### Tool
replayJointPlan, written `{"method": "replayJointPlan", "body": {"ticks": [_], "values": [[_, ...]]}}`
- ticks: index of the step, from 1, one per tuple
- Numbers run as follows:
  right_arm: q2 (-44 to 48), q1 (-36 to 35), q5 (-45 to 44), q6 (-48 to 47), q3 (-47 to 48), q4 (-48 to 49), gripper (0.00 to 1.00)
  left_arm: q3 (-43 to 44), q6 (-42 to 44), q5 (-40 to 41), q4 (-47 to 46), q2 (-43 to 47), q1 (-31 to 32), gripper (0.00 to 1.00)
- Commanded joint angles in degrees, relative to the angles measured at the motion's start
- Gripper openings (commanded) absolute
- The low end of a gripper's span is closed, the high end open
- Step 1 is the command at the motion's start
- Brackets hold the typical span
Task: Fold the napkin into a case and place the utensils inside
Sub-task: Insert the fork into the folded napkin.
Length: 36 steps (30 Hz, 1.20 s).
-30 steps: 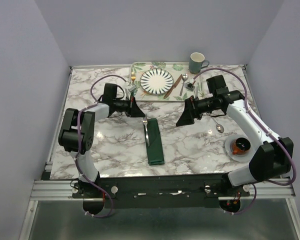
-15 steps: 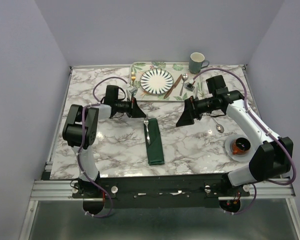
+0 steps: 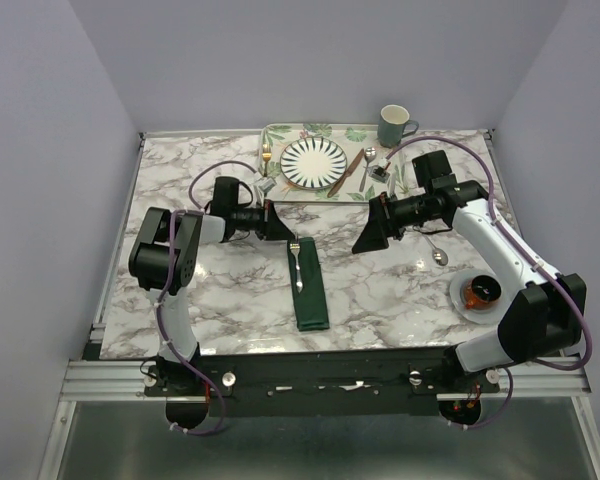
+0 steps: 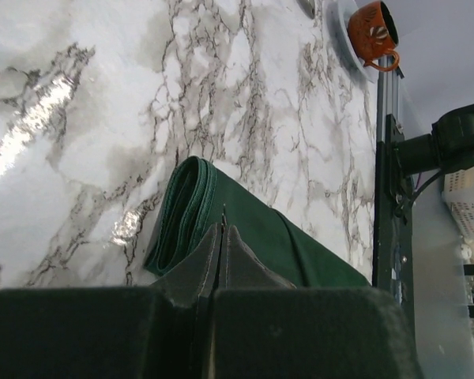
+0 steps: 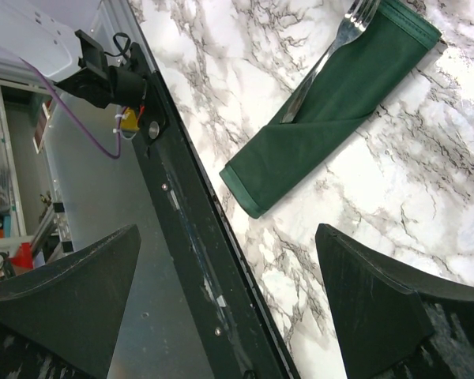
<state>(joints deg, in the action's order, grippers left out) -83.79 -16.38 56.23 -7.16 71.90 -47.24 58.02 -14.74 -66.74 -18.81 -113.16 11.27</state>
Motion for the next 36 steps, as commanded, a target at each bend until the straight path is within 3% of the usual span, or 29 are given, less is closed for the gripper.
{"method": "replayJointPlan", "body": {"ticks": [1, 11, 18, 20, 24, 29, 32, 36], "values": [[-0.2, 0.1, 1.0, -0.9, 0.7, -1.3, 1.00, -3.6, -3.1, -2.3, -4.9, 1.0, 1.0, 0.00], [-0.3, 0.1, 1.6, -1.2, 0.3, -1.4, 1.00, -8.7, -8.1, -1.4, -11.0, 3.4, 1.6, 0.00], [0.3, 0.1, 1.4, -3.5, -2.5, -1.9, 0.98, -13.4, -19.5, 1.8, -25.9, 3.0, 1.6, 0.00], [1.1, -0.4, 1.2, -7.2, -4.0, -2.6, 0.89, -14.0, -22.6, 2.1, -28.5, 2.2, 1.6, 0.00], [2.0, -5.4, -7.8, -16.9, -8.3, -2.9, 0.68, -14.2, -23.1, 2.1, -29.5, 1.4, 1.6, 0.00], [6.6, -20.2, -19.7, -25.6, -16.6, 5.9, 0.42, -13.7, -21.8, 1.9, -27.8, 0.8, 1.6, 0.00], [7.9, -28.5, -24.9, -26.9, -20.8, 12.2, 0.33, -13.6, -20.9, 1.7, -27.0, 0.7, 1.6, 0.00], [5.5, -36.2, -27.0, -28.0, -22.1, 17.2, 0.31, -14.0, -18.7, 1.5, -24.2, 0.9, 1.5, 0.00]]}}
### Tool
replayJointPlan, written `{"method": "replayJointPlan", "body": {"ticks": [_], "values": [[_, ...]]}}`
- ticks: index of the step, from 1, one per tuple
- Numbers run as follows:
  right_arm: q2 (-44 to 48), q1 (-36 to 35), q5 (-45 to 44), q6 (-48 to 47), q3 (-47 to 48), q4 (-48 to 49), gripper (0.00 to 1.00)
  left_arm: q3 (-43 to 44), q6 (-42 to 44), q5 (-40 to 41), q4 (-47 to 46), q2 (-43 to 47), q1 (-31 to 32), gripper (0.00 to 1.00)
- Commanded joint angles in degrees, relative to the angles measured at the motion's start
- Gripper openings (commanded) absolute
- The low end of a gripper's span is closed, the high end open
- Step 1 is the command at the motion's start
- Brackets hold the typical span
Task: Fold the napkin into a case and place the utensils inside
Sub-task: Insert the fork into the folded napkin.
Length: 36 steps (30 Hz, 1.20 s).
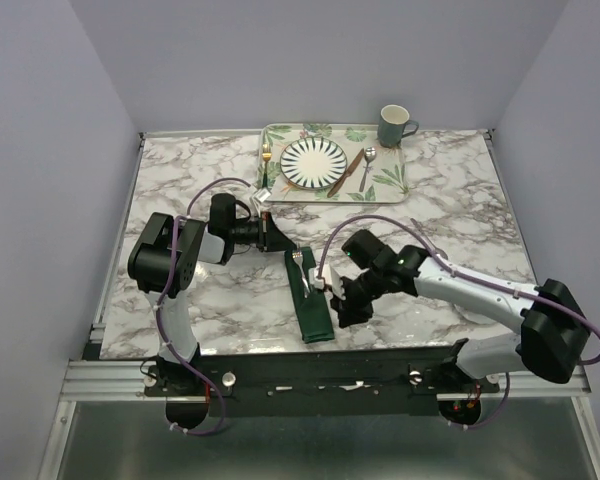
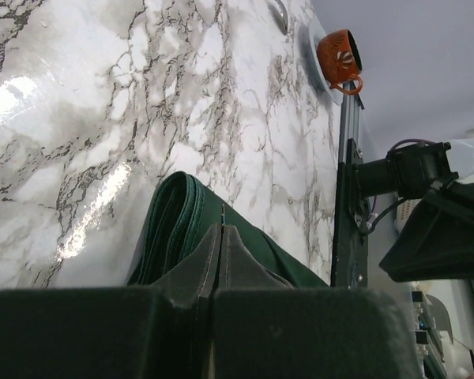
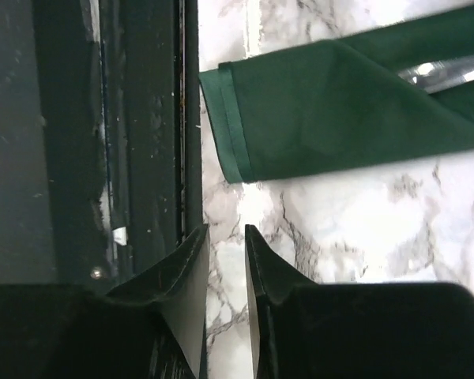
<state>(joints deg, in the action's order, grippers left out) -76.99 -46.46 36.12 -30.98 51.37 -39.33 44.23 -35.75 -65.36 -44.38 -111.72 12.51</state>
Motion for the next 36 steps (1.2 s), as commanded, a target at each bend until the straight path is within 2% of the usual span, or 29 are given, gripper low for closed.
{"method": "replayJointPlan", "body": {"ticks": [1, 8, 13, 26, 36], "values": [[-2.6, -8.3, -7.1, -4.2, -1.7, 10.3, 0.32, -0.5, 2.7, 0.2, 1.5, -0.4, 0.2, 0.00], [-9.6, -14.3, -7.7, -4.9, -0.4, 14.4, 0.27, -2.7, 2.3, 0.3, 0.8, 0.4, 0.1, 0.00], [-11.3, -16.6, -7.5, -6.5, -0.4, 15.2, 0.27, -4.1, 2.6, 0.1, 0.8, 1.0, 0.2, 0.00], [-15.7, -18.6, -10.8, -6.4, -0.7, 17.4, 0.26, -5.2, 1.8, -0.9, -0.4, 1.2, 0.2, 0.00], [-15.7, -18.5, -13.4, -4.5, -1.5, 18.4, 0.26, -5.9, 4.1, -2.6, 3.0, 1.9, 0.3, 0.00]]}}
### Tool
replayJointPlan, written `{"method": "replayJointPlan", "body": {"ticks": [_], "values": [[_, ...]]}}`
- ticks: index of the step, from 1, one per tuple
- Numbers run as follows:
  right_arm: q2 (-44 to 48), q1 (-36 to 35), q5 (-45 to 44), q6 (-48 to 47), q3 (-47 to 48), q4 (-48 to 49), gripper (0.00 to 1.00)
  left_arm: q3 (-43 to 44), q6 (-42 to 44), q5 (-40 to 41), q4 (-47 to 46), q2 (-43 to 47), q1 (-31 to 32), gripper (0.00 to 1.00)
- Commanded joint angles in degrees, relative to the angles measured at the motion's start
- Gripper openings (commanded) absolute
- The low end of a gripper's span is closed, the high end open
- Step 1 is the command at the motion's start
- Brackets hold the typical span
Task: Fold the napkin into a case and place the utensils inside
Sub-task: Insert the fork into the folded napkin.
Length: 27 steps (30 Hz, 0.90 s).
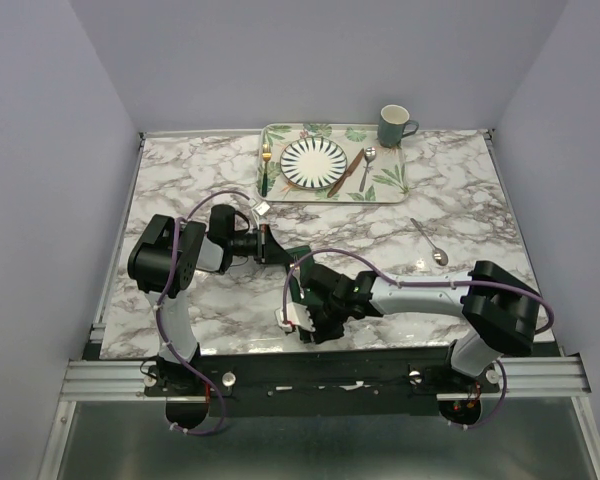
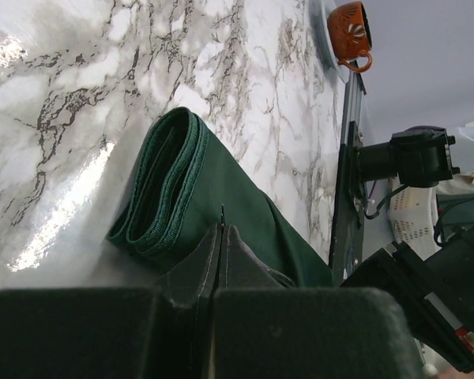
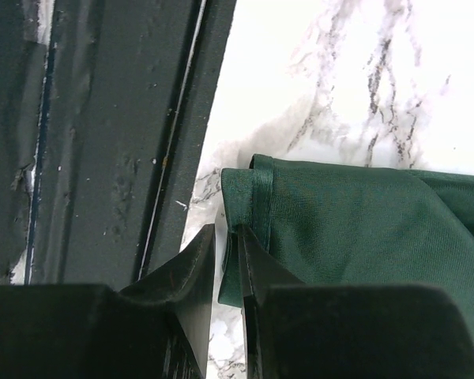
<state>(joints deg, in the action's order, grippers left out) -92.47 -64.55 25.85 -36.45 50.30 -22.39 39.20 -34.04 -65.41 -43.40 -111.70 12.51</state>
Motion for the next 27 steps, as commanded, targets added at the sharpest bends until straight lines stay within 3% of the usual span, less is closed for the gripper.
{"method": "replayJointPlan", "body": {"ticks": [1, 20, 23, 27], "values": [[0.0, -0.4, -3.2, 0.9, -0.5, 1.6, 0.25, -1.2, 3.0, -2.4, 2.6, 2.1, 0.3, 0.00], [-0.3, -0.4, -4.8, 2.1, 0.1, 2.8, 0.26, -4.3, 7.0, -2.2, 8.0, 5.1, 1.7, 0.02], [-0.3, -0.4, -4.7, 2.2, 0.1, 2.8, 0.26, -4.0, 7.1, -2.1, 8.2, 5.4, 1.7, 0.11], [0.8, -0.4, -3.9, 2.0, 0.1, 2.6, 0.28, -3.1, 10.2, -0.8, 12.4, 6.8, 1.6, 0.33]]}}
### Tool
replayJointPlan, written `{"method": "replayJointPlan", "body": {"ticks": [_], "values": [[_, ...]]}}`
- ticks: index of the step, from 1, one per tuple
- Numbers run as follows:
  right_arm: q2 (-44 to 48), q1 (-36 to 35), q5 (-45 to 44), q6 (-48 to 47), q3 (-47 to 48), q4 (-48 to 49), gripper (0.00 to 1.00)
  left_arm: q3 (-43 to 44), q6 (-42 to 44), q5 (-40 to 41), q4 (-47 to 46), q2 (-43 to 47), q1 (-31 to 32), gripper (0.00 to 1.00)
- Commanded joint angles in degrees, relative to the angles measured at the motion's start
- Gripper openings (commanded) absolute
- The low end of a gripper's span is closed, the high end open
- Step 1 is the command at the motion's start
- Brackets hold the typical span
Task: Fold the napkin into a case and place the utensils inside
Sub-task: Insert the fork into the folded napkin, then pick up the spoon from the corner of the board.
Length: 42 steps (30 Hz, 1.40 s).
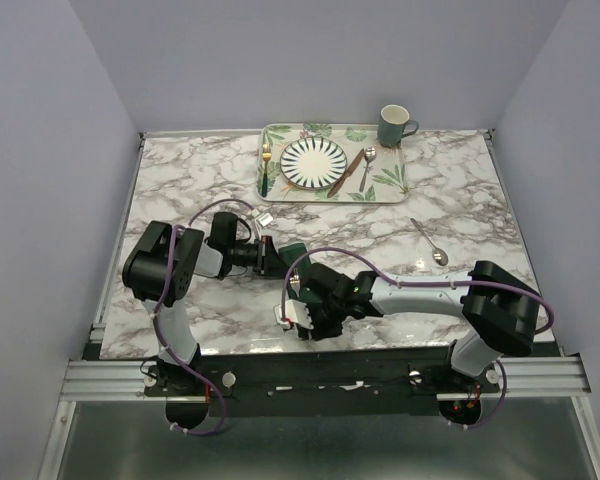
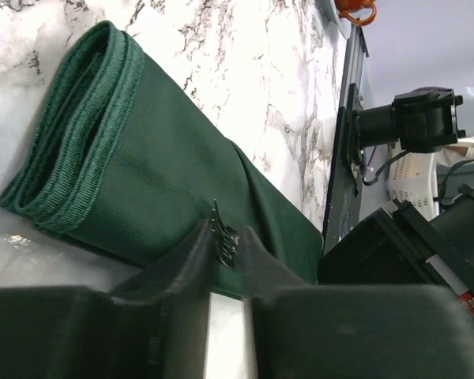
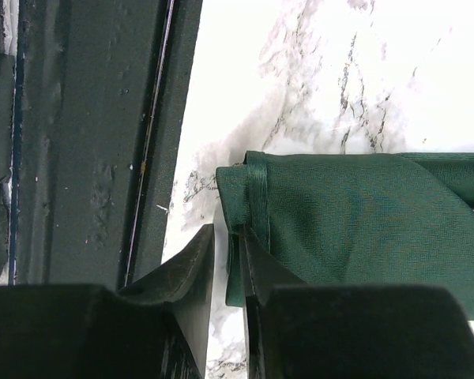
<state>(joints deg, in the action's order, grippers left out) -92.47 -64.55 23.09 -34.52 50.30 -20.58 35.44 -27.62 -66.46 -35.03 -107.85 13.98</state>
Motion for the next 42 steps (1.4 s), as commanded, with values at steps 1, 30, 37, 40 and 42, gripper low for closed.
{"method": "replayJointPlan", "body": {"ticks": [1, 30, 37, 40, 42], "values": [[1.0, -0.4, -0.3, 0.0, 0.1, 0.6, 0.29, 1.2, 4.6, 0.7, 5.0, 3.5, 0.2, 0.36], [18.9, 30.3, 2.2, 8.4, 12.1, -24.5, 0.56, 12.5, 40.4, 25.7, 37.9, 36.7, -2.4, 0.63], [6.5, 57.0, -8.4, 6.2, 20.1, -31.0, 0.56, 15.2, 40.1, 26.0, 39.5, 38.7, -2.4, 0.64], [1.1, 62.2, -10.7, 5.7, 24.7, -32.2, 0.56, 17.7, 40.5, 26.2, 40.9, 37.3, -2.4, 0.65], [-3.8, 63.5, -12.2, 5.4, 27.1, -32.2, 0.56, 19.6, 41.3, 25.9, 42.6, 35.8, -2.4, 0.65]]}}
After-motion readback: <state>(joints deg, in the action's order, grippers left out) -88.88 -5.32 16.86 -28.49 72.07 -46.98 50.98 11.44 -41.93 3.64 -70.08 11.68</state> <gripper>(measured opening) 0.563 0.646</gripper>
